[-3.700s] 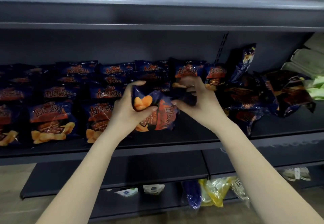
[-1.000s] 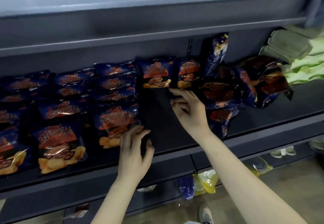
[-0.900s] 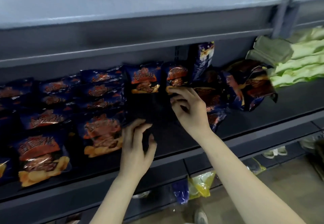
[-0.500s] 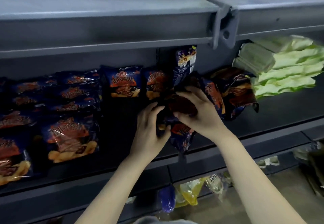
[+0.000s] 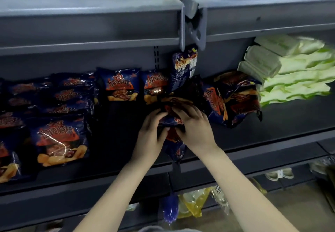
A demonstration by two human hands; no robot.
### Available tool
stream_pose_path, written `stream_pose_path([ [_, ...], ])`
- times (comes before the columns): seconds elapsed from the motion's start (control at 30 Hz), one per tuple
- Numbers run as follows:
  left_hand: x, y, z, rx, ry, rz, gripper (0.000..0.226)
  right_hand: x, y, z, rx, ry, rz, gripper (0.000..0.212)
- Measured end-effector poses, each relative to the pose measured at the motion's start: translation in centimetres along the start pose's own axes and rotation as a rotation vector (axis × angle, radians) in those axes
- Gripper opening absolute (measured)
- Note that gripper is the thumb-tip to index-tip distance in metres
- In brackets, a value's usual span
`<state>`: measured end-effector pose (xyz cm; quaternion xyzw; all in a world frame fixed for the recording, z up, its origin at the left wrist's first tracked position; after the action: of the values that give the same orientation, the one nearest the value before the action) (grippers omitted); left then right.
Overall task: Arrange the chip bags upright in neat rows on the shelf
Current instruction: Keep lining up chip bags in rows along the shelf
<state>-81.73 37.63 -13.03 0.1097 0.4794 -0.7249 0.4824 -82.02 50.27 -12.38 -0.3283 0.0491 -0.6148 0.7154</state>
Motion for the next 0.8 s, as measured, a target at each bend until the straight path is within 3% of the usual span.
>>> stream_pose_path([
  [0.23, -0.2, 0.1, 1.5, -0.041, 0.200, 0.121, 0.067, 0.7, -1.4, 5.2, -0.319, -0.129, 0.032, 0.043],
  [0.33, 0.6, 0.3, 3.3, -0.121, 0.268, 0.207, 0.075, 0.8, -2.6, 7.4, -0.392, -0.226, 0.004, 0.034],
  [0.4, 0.3, 0.5, 4.7, -0.153, 0.227, 0.163, 0.076, 0.7, -3.3, 8.3, -0.415, -0.340, -0.051, 0.028],
  [0.5, -1.2, 1.1, 6.1, -0.119, -0.001, -0.035, 0.079, 1.3, -4.2, 7.0, -0.279, -0.658, -0.192, 0.024],
  [0.57, -1.6, 1.8, 6.4, -0.098, -0.196, -0.130, 0.082, 2.8, -4.4, 5.0, -0.118, -0.830, -0.272, 0.036],
  [0.67, -0.6, 2.8, 7.7, -0.156, -0.418, -0.121, 0.085, 5.5, -3.7, 1.6, 0.107, -1.018, -0.343, 0.047],
  [0.8, 1.1, 4.0, 10.3, -0.242, -0.462, -0.027, 0.077, 8.1, -1.9, -2.6, 0.388, -1.208, -0.465, 0.042],
])
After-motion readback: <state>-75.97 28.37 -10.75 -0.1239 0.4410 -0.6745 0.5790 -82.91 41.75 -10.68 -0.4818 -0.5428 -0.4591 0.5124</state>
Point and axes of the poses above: each hand's wrist, its own y-axis away from the middle knuckle, its own z-axis out of the back of the hand, x = y × z, the point moved 9 cm from there along -y, towards the middle knuckle, and after that the axes turned 9 degrees about -x, right-handed, at the moved point
